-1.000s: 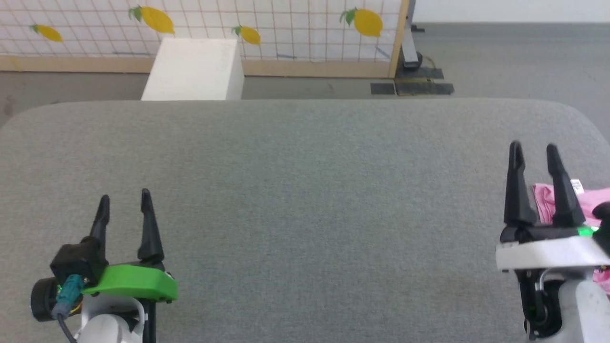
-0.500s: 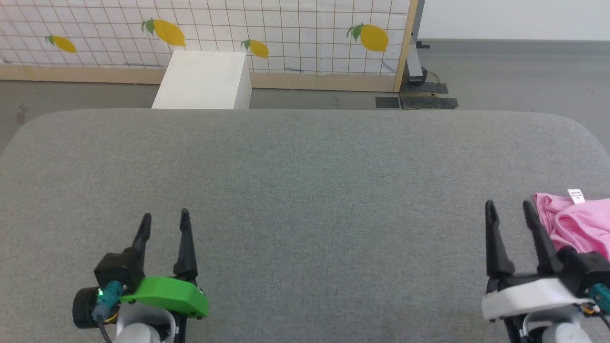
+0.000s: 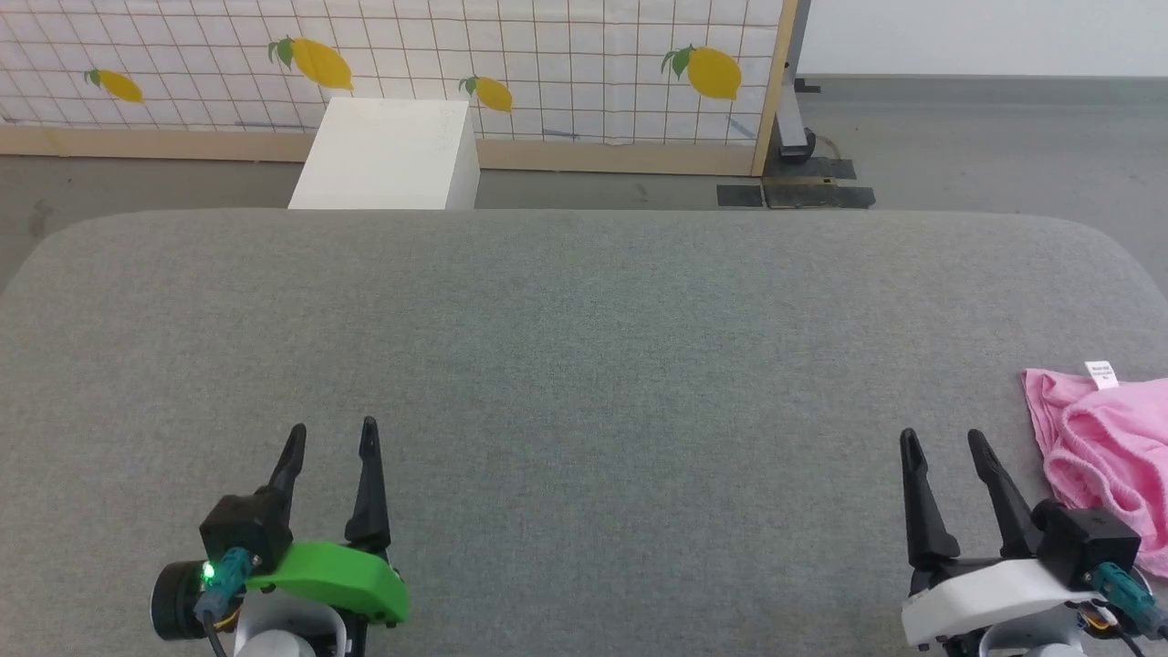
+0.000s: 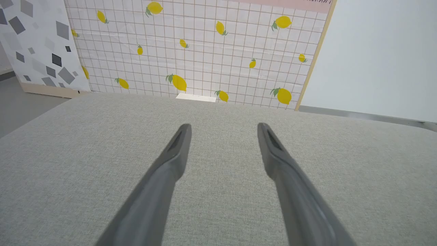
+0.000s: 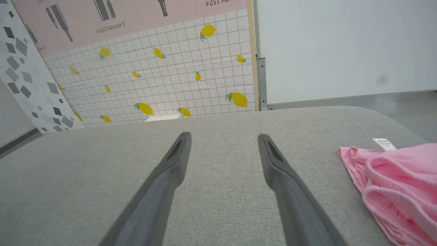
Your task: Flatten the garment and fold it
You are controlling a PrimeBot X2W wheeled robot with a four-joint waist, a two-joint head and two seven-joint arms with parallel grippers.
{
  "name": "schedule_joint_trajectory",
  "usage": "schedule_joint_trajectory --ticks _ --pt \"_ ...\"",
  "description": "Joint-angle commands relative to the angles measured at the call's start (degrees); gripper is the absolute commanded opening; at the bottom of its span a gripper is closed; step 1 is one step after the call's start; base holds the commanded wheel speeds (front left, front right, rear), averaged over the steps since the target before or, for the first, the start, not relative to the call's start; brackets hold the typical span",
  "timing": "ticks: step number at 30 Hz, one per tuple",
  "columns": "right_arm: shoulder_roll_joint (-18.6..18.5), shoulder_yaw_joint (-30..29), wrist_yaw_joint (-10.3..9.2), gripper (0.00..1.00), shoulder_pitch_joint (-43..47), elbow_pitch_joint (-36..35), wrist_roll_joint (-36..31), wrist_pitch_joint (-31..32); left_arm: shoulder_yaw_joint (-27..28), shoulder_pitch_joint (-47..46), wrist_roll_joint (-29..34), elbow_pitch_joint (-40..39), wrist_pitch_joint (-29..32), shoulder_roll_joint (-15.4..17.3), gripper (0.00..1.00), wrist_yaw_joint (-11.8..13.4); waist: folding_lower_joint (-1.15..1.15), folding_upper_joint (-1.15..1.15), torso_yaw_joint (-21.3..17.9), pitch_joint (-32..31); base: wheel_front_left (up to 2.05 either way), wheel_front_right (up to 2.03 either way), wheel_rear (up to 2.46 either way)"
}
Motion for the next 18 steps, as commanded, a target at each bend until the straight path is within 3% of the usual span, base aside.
schedule_joint_trajectory --ticks 1,14,15,18 --pt "0.0 0.1 -0.08 1.0 0.2 0.3 0.2 -0.3 -0.3 0.4 1.2 0.3 -0.4 0.4 1.0 0.1 0.0 0.47 0.0 0.1 0.0 0.0 0.0" --pt "0.0 0.2 -0.08 1.0 -0.8 1.3 0.3 -0.3 -0.5 0.1 1.6 1.0 -0.5 0.2 1.0 0.4 0.0 0.47 -0.1 0.1 0.0 0.0 0.0" --pt "0.0 0.2 0.0 0.0 -0.1 1.1 0.0 0.0 -0.5 0.1 1.7 0.9 0.0 0.1 0.0 0.2 0.0 0.0 -0.1 0.1 0.0 0.0 0.0" --pt "0.0 0.2 0.0 0.0 -0.1 1.1 0.0 0.1 -0.5 0.1 1.7 0.9 0.1 0.0 0.0 0.2 0.0 0.0 -0.1 0.1 0.0 0.0 0.0"
